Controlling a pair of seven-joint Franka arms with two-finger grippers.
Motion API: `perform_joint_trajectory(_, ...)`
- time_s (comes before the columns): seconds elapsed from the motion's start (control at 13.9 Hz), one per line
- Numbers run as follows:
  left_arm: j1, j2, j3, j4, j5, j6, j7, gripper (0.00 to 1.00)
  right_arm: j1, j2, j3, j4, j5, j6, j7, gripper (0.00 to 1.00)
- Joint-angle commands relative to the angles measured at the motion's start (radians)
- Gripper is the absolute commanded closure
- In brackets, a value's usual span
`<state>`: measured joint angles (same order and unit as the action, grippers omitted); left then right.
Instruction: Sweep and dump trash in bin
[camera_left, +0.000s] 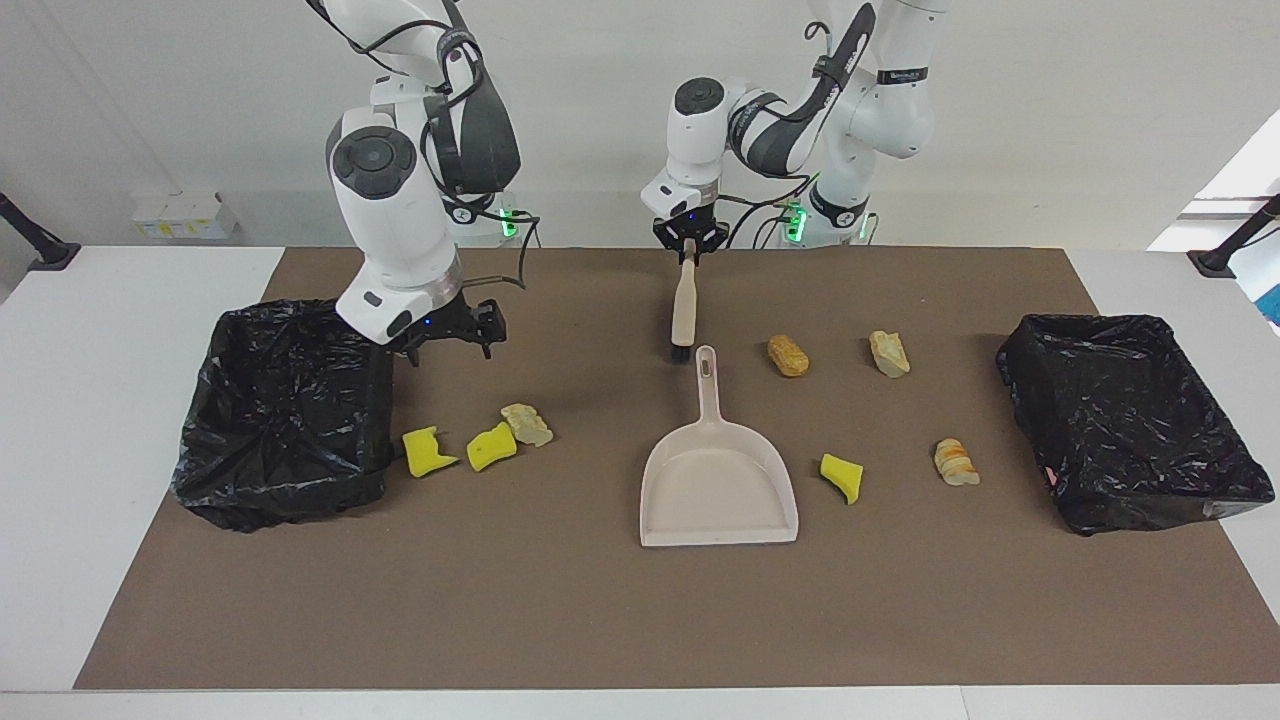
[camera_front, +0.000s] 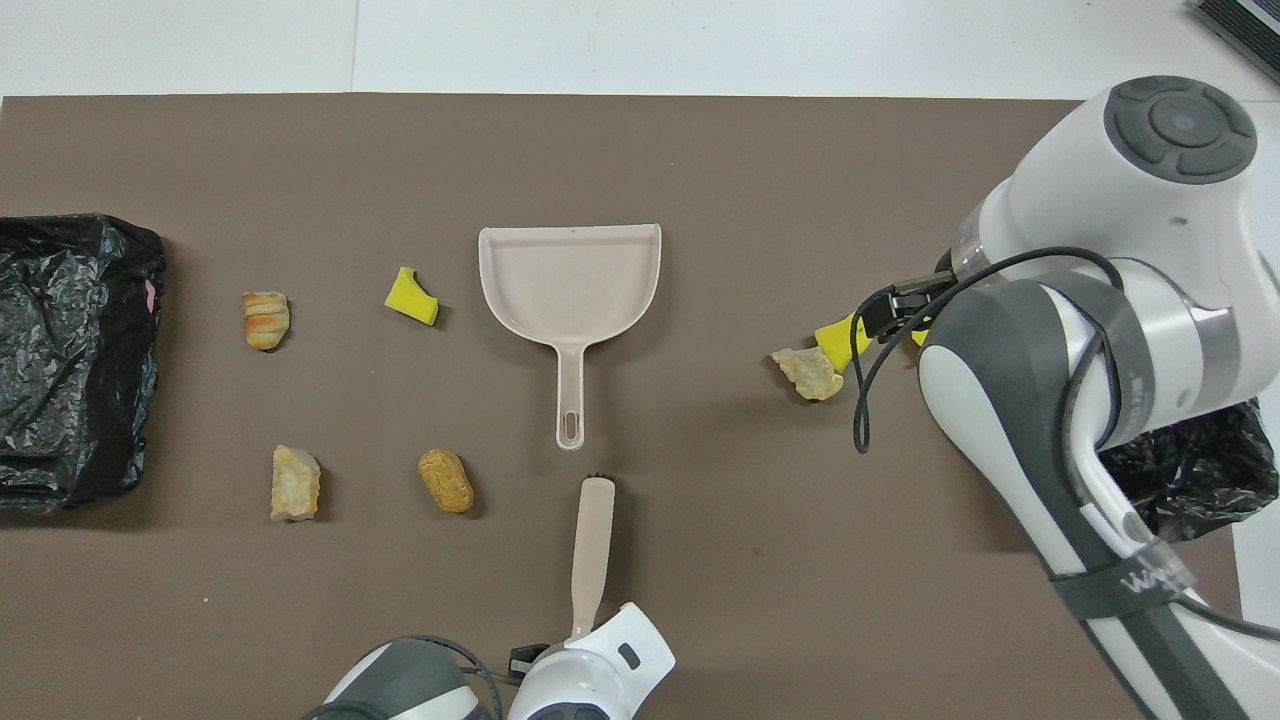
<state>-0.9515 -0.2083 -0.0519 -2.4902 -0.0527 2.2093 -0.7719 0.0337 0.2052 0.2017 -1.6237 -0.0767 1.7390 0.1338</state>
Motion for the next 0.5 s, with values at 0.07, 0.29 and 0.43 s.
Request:
perform_joint_trajectory(0.07,0.065,-0.048,0.01,0.1,0.008,-0.182,0.014,1.0,0.051,0.006,0.008,-0.021,0.02,0.076,0.125,0.0)
perform_joint_trajectory(0.29,0.207,-0.147,0.012,0.177,0.008,-0.354,0.167,1.0,0.069,0.016,0.008,-0.022,0.051,0.117,0.151,0.0)
perform_joint_trajectory(0.43,0.319,-0.158,0.012,0.255,0.042,-0.489,0.255,1.0,0.096,0.016,0.007,-0.021,0.06,0.131,0.18,0.0)
